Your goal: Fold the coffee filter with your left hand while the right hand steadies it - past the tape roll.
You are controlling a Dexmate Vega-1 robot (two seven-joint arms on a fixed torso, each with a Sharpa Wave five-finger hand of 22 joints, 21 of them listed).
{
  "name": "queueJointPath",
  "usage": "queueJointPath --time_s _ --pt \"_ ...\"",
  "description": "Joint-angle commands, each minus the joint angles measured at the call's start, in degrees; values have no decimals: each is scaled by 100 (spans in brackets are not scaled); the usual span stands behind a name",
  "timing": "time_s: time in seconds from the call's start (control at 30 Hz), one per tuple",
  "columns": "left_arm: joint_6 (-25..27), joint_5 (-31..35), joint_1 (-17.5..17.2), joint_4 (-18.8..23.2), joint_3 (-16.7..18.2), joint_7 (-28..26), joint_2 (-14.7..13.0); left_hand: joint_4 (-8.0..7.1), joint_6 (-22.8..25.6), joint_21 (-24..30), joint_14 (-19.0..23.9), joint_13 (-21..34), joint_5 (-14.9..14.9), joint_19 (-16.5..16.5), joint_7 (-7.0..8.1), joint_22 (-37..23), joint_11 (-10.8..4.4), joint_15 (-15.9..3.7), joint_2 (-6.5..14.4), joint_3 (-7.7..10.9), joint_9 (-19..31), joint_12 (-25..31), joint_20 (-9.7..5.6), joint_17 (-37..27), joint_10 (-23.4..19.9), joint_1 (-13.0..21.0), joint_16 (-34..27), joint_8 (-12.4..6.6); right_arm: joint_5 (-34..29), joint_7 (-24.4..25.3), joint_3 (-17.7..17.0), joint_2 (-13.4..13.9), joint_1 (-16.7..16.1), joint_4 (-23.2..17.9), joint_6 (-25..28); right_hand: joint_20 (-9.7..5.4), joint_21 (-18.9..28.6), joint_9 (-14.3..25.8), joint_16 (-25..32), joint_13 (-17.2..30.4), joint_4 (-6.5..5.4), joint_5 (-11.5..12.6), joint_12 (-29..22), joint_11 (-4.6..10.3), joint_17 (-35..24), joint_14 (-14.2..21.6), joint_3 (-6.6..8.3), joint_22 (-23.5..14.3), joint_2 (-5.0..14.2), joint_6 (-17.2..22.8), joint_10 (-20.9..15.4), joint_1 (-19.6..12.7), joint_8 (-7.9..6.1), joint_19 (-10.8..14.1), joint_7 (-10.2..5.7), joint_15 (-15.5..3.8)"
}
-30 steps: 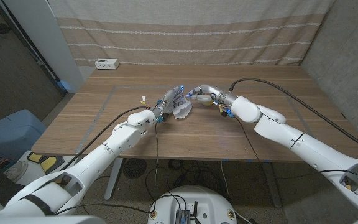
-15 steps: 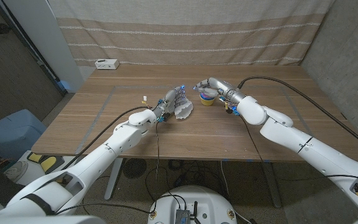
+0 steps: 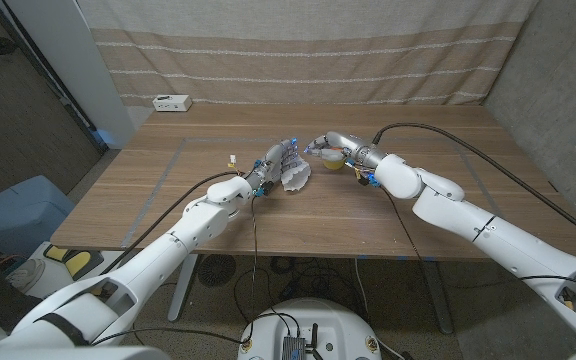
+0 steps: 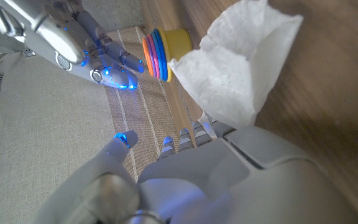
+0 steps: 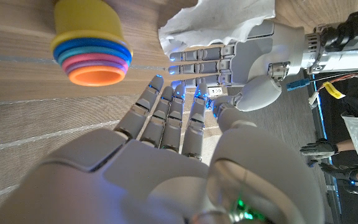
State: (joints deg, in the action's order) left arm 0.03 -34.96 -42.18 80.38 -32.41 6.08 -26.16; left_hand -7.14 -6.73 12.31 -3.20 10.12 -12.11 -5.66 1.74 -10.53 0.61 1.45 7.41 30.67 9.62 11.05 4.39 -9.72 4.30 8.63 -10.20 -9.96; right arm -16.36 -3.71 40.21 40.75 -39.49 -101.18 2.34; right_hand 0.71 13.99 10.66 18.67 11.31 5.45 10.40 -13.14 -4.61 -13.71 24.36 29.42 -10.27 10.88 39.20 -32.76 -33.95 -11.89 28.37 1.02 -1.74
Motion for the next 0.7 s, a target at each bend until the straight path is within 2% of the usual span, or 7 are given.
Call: queueJointPath --time_s 0.03,0.17,0.43,0.7 --pt "51 -25 -90 112 44 -169 -14 14 -8 55 17 7 19 -109 -48 -30 -40 -76 445 203 14 48 -36 -6 -56 131 -36 -35 -12 -439 289 -144 217 167 -50 -7 14 14 22 13 -44 41 4 21 -20 43 27 -18 49 51 -23 -19 13 21 -17 8" --pt "59 -52 -98 103 44 -158 -5 -26 -33 53 16 9 58 -107 -95 -34 -11 -49 390 288 15 34 -5 -16 -46 145 -29 -22 -24 -558 378 -191 276 192 -125 -16 9 14 24 13 -58 43 14 36 -30 39 36 -18 56 45 -10 -19 21 15 -20 6" --pt "-52 -60 -92 10 28 -83 41 -81 -73 49 -10 11 102 -94 -70 -38 -28 -75 310 275 16 19 -24 -30 -17 93 -22 -9 -96 -818 585 -309 405 320 -194 -26 2 15 31 14 -93 52 20 38 -55 31 74 -19 84 44 -22 -31 33 11 -30 -3" --pt "-98 -72 -83 -44 16 -22 66 -108 -101 44 -30 12 128 -84 -52 -40 -34 -91 267 268 16 10 -38 -34 1 59 -15 -4 -218 -1075 751 -400 534 401 -36 -48 -6 16 30 15 -108 56 28 56 -73 8 97 -20 76 45 -22 -45 40 0 -25 -17"
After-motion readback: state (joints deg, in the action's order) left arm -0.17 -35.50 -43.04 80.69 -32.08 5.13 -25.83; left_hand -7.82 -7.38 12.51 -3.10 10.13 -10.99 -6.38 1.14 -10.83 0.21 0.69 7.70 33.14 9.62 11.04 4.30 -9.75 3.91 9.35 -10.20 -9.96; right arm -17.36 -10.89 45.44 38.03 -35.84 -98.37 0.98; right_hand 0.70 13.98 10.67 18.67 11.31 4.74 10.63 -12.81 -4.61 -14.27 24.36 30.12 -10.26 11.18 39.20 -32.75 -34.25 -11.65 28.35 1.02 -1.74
